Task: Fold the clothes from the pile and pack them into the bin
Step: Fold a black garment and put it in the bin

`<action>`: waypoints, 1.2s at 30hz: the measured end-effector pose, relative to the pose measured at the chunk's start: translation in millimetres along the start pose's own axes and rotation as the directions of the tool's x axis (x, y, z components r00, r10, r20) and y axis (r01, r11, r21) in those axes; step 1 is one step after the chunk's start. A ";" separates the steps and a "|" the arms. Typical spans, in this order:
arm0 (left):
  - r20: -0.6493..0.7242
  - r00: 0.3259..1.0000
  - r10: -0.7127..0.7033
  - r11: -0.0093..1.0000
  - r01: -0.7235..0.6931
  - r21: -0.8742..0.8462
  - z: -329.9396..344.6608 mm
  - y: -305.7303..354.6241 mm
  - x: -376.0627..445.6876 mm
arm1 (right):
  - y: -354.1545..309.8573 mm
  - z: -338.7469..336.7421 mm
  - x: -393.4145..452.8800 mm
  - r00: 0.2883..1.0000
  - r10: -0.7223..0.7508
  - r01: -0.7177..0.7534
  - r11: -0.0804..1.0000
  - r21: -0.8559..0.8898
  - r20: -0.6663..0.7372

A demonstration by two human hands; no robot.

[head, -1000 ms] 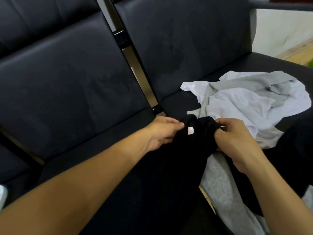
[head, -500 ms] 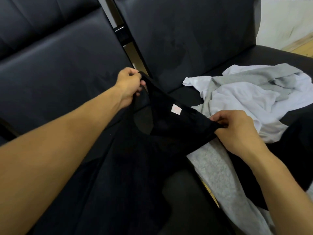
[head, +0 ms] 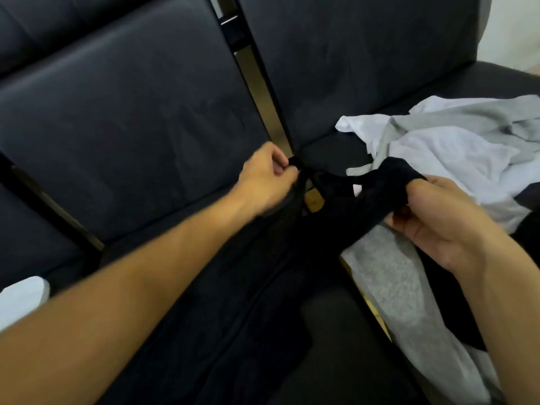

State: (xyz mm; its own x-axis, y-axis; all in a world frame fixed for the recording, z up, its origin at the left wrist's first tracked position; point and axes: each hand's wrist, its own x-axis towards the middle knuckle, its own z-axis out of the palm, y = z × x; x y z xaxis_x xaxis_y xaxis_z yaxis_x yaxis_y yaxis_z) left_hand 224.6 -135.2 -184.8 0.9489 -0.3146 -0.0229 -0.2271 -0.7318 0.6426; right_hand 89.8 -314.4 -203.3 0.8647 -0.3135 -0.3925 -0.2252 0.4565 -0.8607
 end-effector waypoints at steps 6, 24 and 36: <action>0.346 0.931 0.115 0.858 -0.269 0.438 13.6 -56.1 -192.2 | 4.3 6.7 -1.4 0.999 0.010 -0.008 0.999 0.038 -0.051; 0.383 0.894 0.233 0.960 -0.273 0.055 -7.3 -73.3 -133.0 | 3.2 -0.8 -11.3 0.975 -0.032 0.012 0.996 -0.090 -0.222; 0.151 0.988 -0.033 0.928 -0.026 0.373 -44.0 -115.5 19.9 | 3.3 -17.7 4.3 0.966 0.020 -0.015 1.000 0.021 -0.256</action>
State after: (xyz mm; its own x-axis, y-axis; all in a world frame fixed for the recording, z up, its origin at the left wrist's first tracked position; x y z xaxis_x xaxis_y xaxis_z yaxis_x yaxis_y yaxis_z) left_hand 279.3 -30.3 -225.7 0.9118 -0.3785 -0.1596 -0.3173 -0.8958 0.3112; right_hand 84.8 -329.0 -213.6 0.7159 -0.5073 -0.4797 -0.2287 0.4787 -0.8476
